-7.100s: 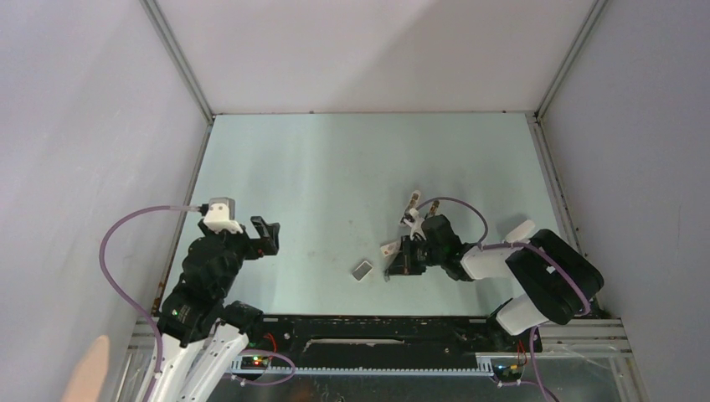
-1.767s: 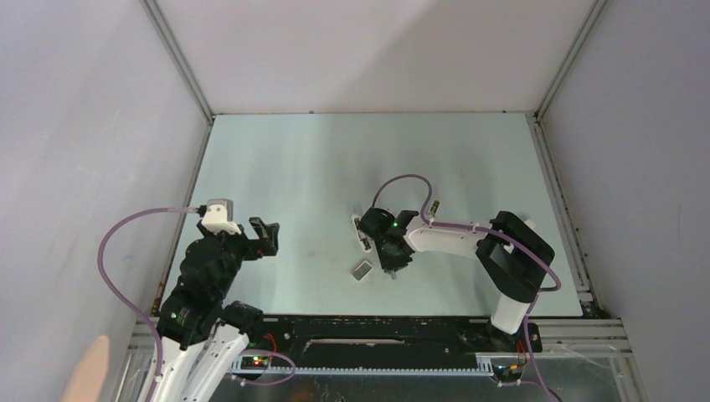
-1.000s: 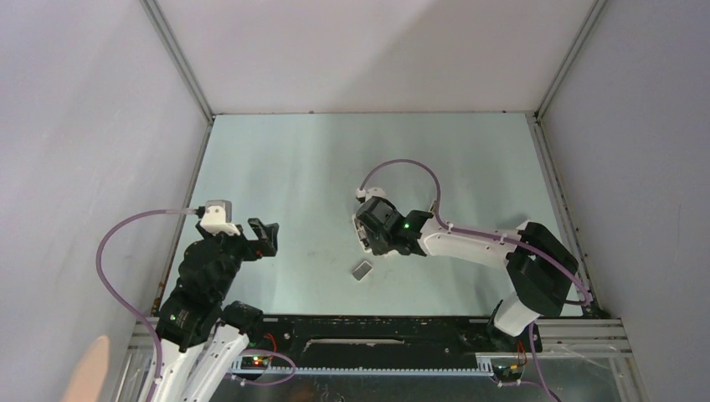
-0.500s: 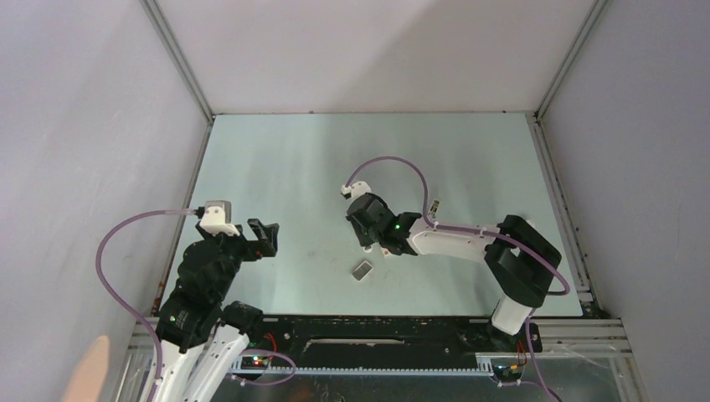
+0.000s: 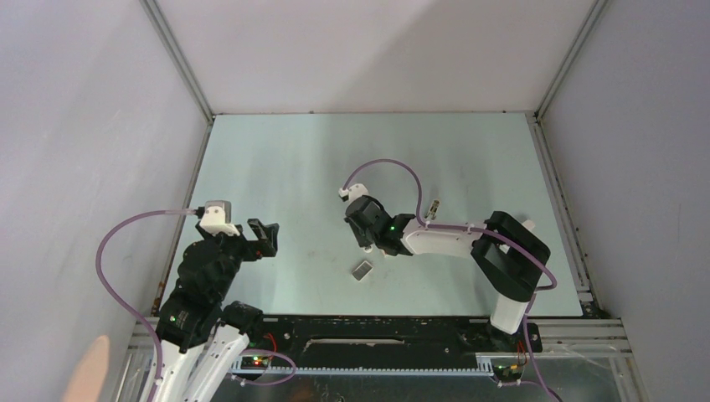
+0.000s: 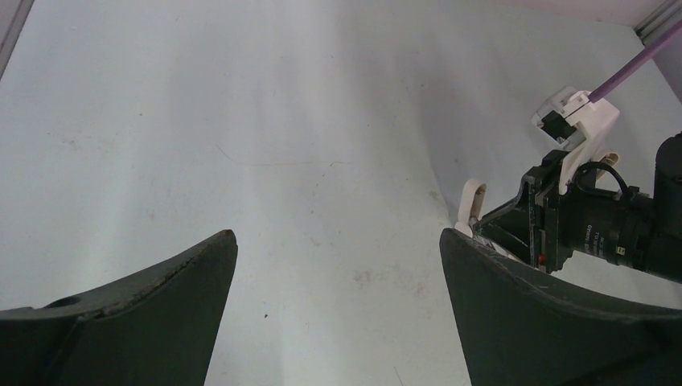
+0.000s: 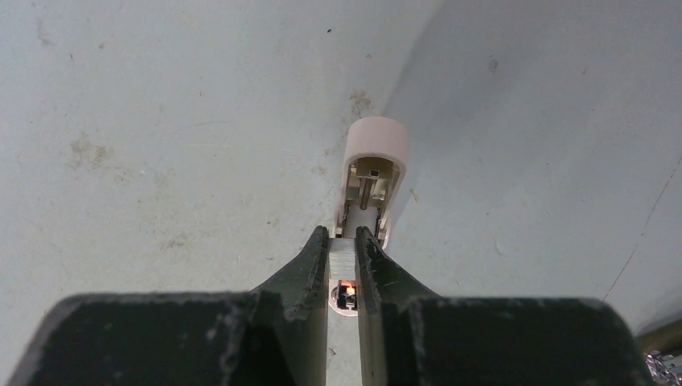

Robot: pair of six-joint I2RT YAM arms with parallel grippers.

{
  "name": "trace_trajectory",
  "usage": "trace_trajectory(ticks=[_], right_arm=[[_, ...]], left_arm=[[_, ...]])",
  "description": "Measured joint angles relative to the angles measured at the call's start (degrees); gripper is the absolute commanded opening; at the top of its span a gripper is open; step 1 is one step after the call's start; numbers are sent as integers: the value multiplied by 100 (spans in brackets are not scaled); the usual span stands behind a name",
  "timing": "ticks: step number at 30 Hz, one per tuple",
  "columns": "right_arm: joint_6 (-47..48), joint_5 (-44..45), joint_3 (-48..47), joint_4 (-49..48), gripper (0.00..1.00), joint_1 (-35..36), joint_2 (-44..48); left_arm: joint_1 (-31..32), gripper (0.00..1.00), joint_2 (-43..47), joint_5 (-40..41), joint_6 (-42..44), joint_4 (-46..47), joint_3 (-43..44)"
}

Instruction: Load the staples into the stapler

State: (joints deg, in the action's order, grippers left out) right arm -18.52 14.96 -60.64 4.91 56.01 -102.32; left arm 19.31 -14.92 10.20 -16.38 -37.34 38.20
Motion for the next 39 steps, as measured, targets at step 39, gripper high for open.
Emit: trace_trajectory(ticks=[39], right_arm=[[-79,83,184,-299,10,-81,-129]], left_arm=[[-13,100,0,-13,0,0,0]])
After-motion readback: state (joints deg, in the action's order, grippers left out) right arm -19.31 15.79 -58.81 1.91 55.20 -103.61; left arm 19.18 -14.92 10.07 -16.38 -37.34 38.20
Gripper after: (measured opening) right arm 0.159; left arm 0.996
